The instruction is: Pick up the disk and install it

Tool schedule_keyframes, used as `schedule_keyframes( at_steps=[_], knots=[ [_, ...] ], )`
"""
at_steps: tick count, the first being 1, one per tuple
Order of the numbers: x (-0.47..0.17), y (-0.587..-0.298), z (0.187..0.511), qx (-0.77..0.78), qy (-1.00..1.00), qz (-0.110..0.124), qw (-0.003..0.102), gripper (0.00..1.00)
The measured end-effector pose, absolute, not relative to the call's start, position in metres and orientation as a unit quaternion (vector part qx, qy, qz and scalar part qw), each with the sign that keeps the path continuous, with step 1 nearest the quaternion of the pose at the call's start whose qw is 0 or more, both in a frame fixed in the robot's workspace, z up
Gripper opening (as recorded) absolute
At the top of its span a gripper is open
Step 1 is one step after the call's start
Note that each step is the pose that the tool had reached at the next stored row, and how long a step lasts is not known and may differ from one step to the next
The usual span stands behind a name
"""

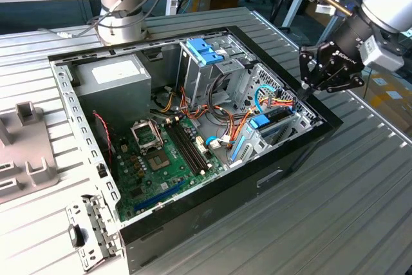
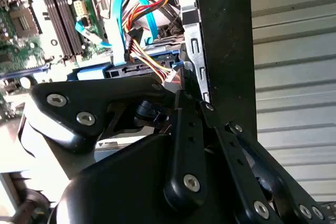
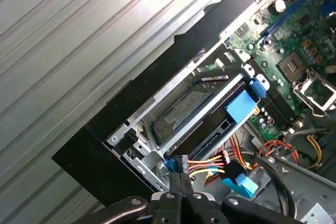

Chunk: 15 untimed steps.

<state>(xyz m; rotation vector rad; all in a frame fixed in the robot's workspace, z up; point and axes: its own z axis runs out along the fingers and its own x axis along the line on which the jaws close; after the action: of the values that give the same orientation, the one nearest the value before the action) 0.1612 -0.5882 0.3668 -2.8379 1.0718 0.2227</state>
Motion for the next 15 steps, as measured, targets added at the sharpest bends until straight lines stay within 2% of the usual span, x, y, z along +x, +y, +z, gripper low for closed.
schedule_keyframes(
  at_steps=[2, 6, 15],
  knots=[
    [0.1612, -0.5882, 0.3669, -0.952, 0.292, 0.076, 0.045, 0.11],
    [0.1611, -0.5882, 0.3669, -0.96, 0.266, 0.077, 0.043, 0.11],
    [0.1612, -0.5882, 0.3669, -0.961, 0.263, 0.077, 0.043, 0.11]
  ],
)
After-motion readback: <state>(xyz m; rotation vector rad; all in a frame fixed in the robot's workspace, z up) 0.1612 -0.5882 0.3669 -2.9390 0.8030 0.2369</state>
